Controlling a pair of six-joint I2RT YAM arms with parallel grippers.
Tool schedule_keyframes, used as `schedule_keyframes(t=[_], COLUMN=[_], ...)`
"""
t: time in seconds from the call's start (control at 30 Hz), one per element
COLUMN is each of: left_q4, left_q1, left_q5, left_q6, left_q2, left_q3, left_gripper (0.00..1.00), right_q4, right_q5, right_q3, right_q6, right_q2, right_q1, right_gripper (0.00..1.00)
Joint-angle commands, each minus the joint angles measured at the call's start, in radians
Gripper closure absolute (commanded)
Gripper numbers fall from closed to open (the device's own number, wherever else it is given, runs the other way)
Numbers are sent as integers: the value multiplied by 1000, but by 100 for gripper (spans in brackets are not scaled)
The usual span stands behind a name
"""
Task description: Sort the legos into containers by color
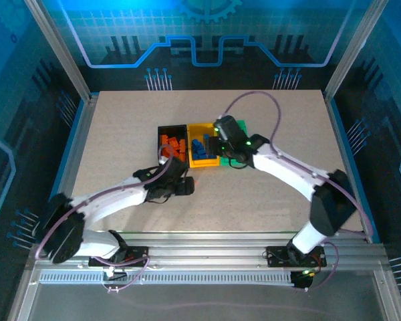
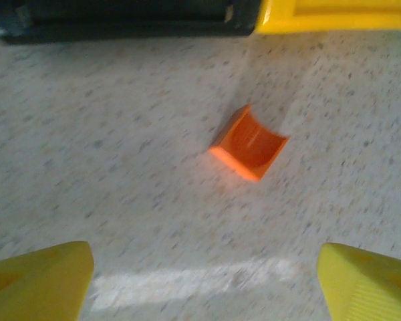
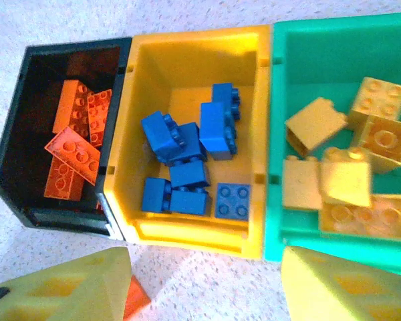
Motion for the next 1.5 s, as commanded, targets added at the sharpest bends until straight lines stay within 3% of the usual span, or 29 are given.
schedule_keyframes(t=[0.0,0.27,0.37,0.47,0.53,0.7,0.97,1.2,1.33,1.47], left_q4=[36,5,-15,-49,-71,-72,-52,-58,-58,-89], left_q1=[3,-6,-24,-43,-52,-74,-85,-81,-28,93], left_q5=[-6,-96,-127,-165,-191,-193,-186,-153,-115,-101], left_q6=[83,159,175,171,161,161,155,124,109,122], left_q2=[116,354,406,443,454,453,438,280,145,144], left_q3=[93,251,273,290,291,277,249,238,267,347], left_gripper=[14,23,27,38,38,40,59,64,64,64], right_q4=[25,-7,-13,-12,-10,1,-2,-7,-3,2], right_q5=[13,8,4,-7,-10,-19,-18,-8,-10,-13], right_q3=[-109,-285,-311,-323,-326,-329,-330,-334,-344,-359], right_q6=[37,51,53,54,54,58,64,66,73,80], right_q2=[-112,-336,-375,-391,-391,-384,-373,-383,-388,-387], right_q1=[-31,-99,-119,-138,-145,-151,-156,-160,-163,-164], right_gripper=[38,37,36,36,36,36,36,36,36,36])
